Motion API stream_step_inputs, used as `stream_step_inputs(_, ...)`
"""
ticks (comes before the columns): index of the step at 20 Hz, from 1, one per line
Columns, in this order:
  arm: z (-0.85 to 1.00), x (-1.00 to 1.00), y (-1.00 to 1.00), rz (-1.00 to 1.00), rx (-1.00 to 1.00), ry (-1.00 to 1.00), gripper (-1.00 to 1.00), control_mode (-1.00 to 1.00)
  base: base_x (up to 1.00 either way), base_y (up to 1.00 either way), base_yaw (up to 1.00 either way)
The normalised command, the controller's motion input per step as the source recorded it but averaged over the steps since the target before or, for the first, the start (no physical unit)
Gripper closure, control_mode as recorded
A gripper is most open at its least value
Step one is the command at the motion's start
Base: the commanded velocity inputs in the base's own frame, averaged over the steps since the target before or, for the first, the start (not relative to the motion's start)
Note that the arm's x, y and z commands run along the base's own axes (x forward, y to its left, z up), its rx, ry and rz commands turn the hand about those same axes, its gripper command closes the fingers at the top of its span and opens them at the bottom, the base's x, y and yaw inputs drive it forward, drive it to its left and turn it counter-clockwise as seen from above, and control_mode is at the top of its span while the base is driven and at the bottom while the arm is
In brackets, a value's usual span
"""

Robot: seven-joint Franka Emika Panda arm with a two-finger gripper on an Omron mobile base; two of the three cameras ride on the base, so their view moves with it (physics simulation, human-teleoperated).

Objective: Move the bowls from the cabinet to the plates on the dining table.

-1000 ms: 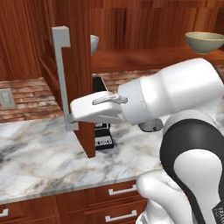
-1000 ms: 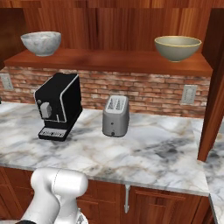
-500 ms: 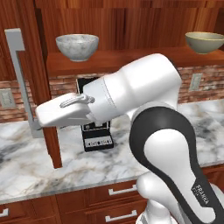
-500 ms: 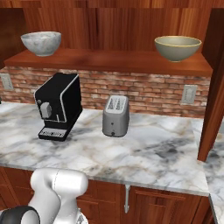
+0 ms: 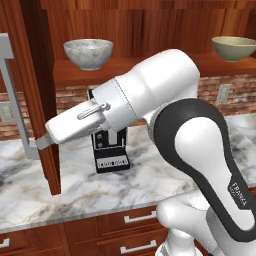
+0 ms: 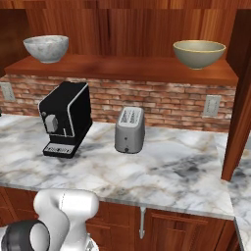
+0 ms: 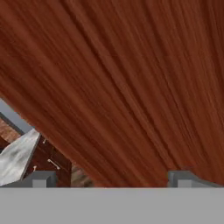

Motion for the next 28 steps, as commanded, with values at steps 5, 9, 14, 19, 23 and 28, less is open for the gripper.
stream_step_inputs(5,0.18,-0.64,-0.58,0.06,-0.05,-0.20,-1.00,-1.00,0.00,0.00,0.00)
stream_step_inputs(9,0.04,-0.74,-0.60,0.00,-0.12,-0.23,-1.00,-1.00,0.00,0.00,0.00)
stream_step_inputs(14,0.00,-0.40,-0.79,0.00,-0.09,-0.20,-1.00,-1.00,0.00,0.00,0.00)
stream_step_inputs(19,0.00,-0.01,-0.90,0.00,-0.03,-0.15,-1.00,-1.00,0.00,0.00,0.00)
stream_step_inputs(23,0.00,0.00,-0.89,0.00,0.00,-0.12,-1.00,-1.00,0.00,0.00,0.00)
stream_step_inputs(28,0.00,0.03,-0.66,-0.01,-0.03,-0.10,-1.00,-1.00,0.00,0.00,0.00)
